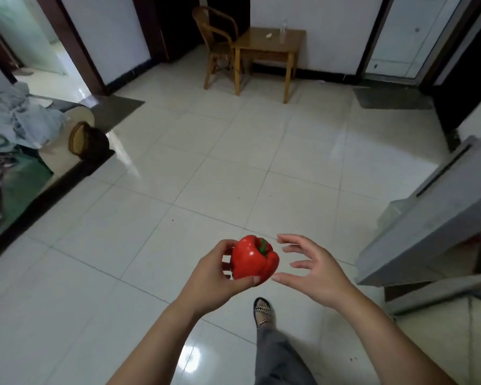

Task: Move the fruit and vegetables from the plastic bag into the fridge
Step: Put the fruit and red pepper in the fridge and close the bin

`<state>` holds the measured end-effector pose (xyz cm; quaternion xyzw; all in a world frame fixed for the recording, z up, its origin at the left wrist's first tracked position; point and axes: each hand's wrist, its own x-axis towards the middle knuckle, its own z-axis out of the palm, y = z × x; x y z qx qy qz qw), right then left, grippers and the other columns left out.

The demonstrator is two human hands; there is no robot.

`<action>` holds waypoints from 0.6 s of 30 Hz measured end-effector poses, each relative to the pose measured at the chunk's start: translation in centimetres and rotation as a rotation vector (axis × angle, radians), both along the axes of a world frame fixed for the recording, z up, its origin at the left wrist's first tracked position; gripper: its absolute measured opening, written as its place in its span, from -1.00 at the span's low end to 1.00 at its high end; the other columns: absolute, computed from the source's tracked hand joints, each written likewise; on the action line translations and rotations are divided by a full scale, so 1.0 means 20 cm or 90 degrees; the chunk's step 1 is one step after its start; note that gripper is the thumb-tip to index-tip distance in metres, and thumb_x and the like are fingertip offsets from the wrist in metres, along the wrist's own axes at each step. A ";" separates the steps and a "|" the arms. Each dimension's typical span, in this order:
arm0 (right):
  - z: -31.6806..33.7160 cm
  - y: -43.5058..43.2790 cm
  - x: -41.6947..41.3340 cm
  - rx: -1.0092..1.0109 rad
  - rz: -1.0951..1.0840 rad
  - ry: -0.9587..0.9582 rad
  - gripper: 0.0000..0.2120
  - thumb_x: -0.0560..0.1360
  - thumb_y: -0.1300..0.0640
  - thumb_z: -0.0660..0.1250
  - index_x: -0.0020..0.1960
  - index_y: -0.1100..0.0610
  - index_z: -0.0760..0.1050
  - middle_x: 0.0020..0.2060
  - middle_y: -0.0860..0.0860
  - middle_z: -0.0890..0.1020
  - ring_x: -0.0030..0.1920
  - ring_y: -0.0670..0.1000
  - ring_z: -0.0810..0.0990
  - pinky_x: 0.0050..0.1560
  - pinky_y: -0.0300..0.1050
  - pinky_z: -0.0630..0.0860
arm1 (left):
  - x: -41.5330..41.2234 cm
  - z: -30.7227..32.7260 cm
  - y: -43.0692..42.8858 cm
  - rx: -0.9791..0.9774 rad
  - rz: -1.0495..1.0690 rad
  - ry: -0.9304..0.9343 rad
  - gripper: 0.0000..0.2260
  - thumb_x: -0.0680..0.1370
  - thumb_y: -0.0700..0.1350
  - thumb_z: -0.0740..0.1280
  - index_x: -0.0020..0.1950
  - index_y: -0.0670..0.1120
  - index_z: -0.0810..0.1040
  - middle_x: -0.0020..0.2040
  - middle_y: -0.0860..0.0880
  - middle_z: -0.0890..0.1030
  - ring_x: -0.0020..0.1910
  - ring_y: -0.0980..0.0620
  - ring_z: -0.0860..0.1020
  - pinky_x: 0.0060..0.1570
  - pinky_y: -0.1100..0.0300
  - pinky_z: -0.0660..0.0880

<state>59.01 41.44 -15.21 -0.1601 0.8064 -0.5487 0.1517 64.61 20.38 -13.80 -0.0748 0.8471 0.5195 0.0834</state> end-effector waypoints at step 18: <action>-0.20 0.00 -1.33 0.008 -0.291 -0.067 -0.65 0.36 0.08 0.48 0.09 -0.13 0.48 0.05 -0.20 0.59 0.03 -0.25 0.53 -0.05 -0.33 0.47 | -1.80 0.10 -0.08 0.130 -0.030 0.006 -0.49 0.32 -0.04 0.54 0.19 0.08 0.40 0.12 0.14 0.53 -0.03 0.11 0.62 -0.27 0.43 0.45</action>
